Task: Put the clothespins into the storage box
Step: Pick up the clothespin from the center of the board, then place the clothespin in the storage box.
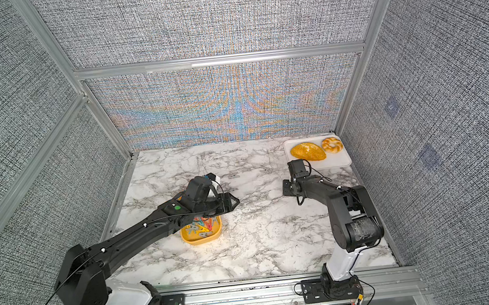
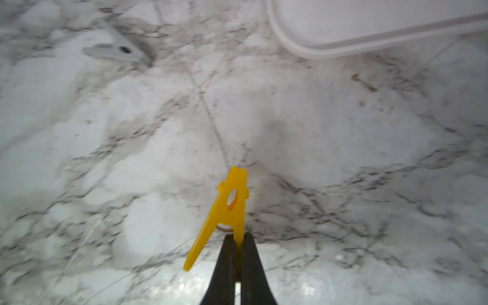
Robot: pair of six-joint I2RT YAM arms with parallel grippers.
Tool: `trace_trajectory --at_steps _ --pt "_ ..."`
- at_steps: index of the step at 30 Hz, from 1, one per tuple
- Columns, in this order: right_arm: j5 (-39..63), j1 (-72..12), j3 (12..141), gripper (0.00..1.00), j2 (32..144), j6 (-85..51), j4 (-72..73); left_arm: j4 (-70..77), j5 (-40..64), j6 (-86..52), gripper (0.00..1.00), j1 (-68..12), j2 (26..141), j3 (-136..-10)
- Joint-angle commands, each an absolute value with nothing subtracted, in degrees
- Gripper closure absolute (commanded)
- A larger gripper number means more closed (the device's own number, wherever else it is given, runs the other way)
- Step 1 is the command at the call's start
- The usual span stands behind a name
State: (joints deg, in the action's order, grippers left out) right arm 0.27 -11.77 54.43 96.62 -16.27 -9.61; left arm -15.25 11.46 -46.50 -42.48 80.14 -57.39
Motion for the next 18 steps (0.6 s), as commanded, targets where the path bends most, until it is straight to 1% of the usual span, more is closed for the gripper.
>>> trace_trajectory --at_steps 1,5,9,15,18 --pt "6.02 -16.84 54.29 1.00 95.19 -17.99 -8.40 -18.69 7.84 -45.92 0.26 -39.04 76.53 -56.01" --pt "7.06 -27.33 57.61 1.00 95.36 -20.30 -8.74 -20.07 5.98 -46.93 0.24 -33.71 70.43 -52.16" --pt "7.68 -36.04 65.10 1.00 97.35 -21.90 -10.06 -22.96 5.51 -46.44 0.22 -29.70 65.68 -49.59" --pt "9.49 -44.84 78.02 0.96 102.21 -21.85 -13.61 -25.16 6.30 -46.83 0.21 -24.81 59.98 -45.37" --pt "9.40 -47.49 83.14 0.92 104.92 -21.31 -15.87 -25.97 7.07 -46.96 0.20 -22.51 57.59 -43.93"
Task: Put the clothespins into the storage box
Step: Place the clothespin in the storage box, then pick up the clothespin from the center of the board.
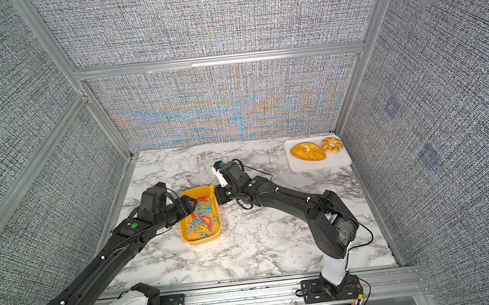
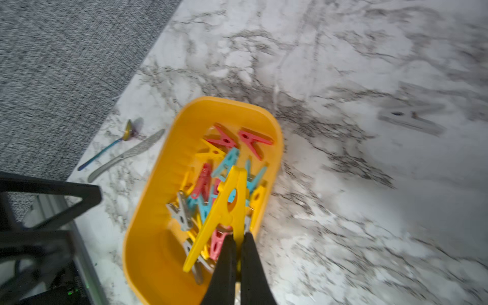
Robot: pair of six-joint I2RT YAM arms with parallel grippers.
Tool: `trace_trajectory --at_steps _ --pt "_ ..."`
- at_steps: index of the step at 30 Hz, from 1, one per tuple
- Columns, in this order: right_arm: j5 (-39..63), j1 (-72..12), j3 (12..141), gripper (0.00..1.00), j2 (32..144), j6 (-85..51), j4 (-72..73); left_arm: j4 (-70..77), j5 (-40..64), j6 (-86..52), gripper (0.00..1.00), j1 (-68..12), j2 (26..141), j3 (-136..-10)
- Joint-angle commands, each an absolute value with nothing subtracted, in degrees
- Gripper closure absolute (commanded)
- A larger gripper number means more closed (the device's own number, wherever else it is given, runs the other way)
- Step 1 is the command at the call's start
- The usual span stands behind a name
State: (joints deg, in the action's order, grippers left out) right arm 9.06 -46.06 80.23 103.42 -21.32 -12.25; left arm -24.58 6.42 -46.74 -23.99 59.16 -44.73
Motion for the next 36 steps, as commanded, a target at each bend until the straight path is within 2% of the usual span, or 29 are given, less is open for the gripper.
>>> trace_trajectory --at_steps 1,6,8,13,22,27,36 --pt "9.69 -47.91 84.12 0.90 105.44 -21.12 -16.14 -26.26 7.28 -46.86 0.20 -21.90 56.96 -43.70" --pt "9.48 -48.47 86.28 0.73 106.00 -20.53 -16.41 -28.05 7.90 -45.77 0.19 -20.08 54.42 -43.84" --pt "8.73 -48.22 86.87 0.71 105.69 -20.00 -16.65 -28.21 8.29 -45.62 0.19 -19.95 54.31 -43.87" --pt "6.82 -45.71 87.32 0.70 104.58 -19.39 -17.11 -27.02 10.28 -45.62 0.19 -19.95 55.24 -43.56" --pt "1.58 -35.33 89.45 0.73 106.71 -17.82 -19.84 -20.23 20.55 -46.50 0.21 -20.86 61.41 -42.84" --pt "1.32 -29.90 92.23 0.75 111.46 -17.11 -20.14 -15.84 19.98 -48.14 0.22 -26.00 64.90 -42.26" --pt "2.50 -27.12 101.88 0.76 124.21 -16.87 -22.03 -13.54 17.92 -49.21 0.23 -30.85 68.30 -42.94"
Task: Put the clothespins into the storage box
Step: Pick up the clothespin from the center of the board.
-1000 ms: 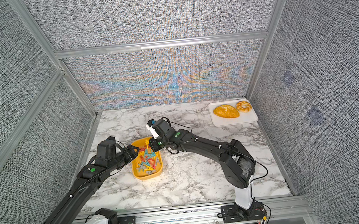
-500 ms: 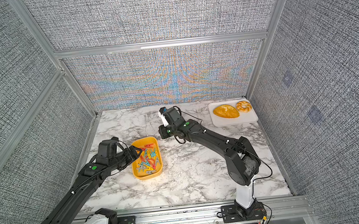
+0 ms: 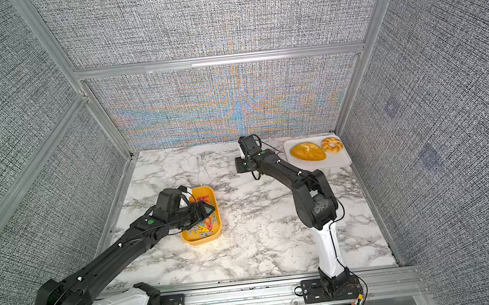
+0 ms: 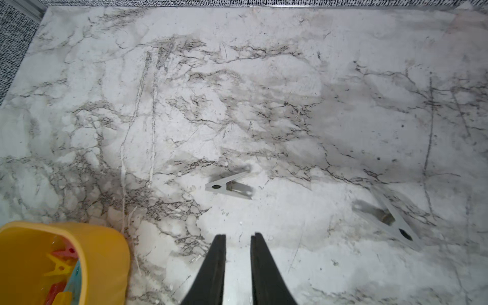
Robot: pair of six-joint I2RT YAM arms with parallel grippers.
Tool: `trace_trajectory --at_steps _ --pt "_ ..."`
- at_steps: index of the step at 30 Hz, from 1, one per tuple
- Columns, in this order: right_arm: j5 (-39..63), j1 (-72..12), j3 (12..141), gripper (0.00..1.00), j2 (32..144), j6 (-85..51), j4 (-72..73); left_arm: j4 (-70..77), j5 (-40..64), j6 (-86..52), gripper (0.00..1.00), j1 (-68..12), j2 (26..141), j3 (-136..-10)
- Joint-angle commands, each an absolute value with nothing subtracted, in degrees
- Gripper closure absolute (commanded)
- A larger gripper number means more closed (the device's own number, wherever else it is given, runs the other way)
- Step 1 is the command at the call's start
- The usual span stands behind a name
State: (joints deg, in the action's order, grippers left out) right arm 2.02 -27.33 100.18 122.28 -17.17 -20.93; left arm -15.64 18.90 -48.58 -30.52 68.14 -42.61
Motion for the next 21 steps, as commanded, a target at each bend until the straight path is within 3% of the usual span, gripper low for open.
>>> trace_trajectory --at_steps 1,7,21 --pt "2.31 -27.07 102.94 0.76 125.60 -16.88 -22.17 -13.61 17.89 -49.14 0.23 -30.93 68.29 -42.87" --pt "-2.91 -25.13 108.01 0.76 131.18 -16.02 -24.13 -14.54 17.85 -48.82 0.23 -30.94 67.61 -42.19" --pt "-5.85 -18.21 106.86 0.70 131.98 -9.99 -24.35 -13.47 18.28 -48.94 0.23 -30.95 70.76 -42.53"
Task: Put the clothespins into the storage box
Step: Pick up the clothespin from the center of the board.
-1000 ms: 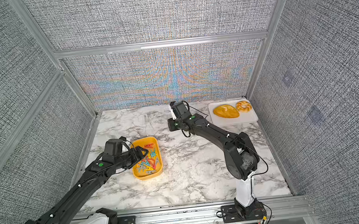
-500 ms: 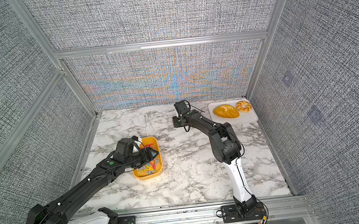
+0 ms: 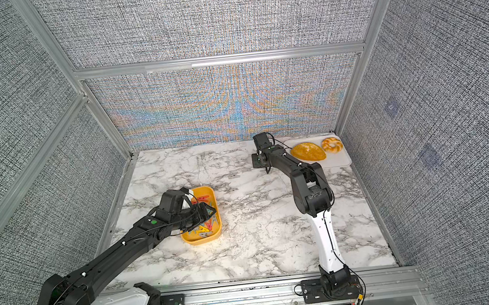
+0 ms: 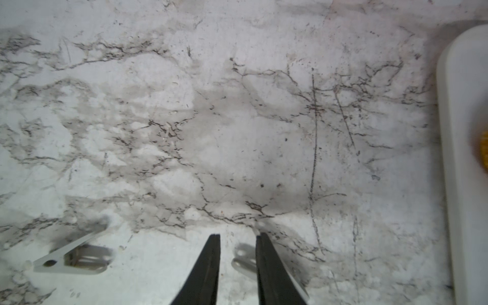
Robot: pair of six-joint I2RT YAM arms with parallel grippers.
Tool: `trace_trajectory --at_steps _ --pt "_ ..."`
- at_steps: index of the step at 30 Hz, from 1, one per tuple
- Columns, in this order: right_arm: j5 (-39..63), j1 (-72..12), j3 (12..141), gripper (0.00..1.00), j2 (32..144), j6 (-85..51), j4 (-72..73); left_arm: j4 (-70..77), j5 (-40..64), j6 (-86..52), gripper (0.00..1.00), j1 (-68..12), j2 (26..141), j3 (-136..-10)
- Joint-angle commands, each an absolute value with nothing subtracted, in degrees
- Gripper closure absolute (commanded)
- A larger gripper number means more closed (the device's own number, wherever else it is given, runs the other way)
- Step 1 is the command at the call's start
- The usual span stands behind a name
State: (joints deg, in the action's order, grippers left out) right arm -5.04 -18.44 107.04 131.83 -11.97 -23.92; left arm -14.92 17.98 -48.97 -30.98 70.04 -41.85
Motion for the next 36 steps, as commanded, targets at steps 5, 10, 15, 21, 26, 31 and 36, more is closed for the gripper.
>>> trace_trajectory --at_steps 5,10,15,21,26,31,36 --pt "-6.74 -17.52 107.55 0.69 133.36 -9.25 -24.85 -13.10 18.98 -48.82 0.23 -31.18 72.17 -43.28" --pt "-6.49 -17.06 108.02 0.69 134.82 -8.62 -25.31 -13.18 18.69 -48.90 0.23 -31.20 71.70 -42.76" --pt "-6.50 -16.71 107.93 0.70 135.71 -8.62 -25.31 -13.11 18.71 -48.91 0.23 -31.20 71.76 -42.62" --pt "-5.04 -16.52 107.50 0.76 135.94 -8.98 -25.25 -13.18 18.80 -48.87 0.23 -31.21 71.83 -42.69" --pt "-4.13 -16.59 104.51 0.78 134.06 -9.80 -23.76 -13.10 18.90 -48.90 0.23 -31.37 72.01 -42.70" --pt "-4.00 -16.52 100.42 0.79 131.11 -10.54 -22.12 -12.83 19.06 -49.04 0.23 -31.32 72.03 -42.74" --pt "-3.87 -16.52 97.70 0.79 129.27 -10.81 -21.36 -12.57 19.24 -49.13 0.23 -31.55 71.88 -42.72"
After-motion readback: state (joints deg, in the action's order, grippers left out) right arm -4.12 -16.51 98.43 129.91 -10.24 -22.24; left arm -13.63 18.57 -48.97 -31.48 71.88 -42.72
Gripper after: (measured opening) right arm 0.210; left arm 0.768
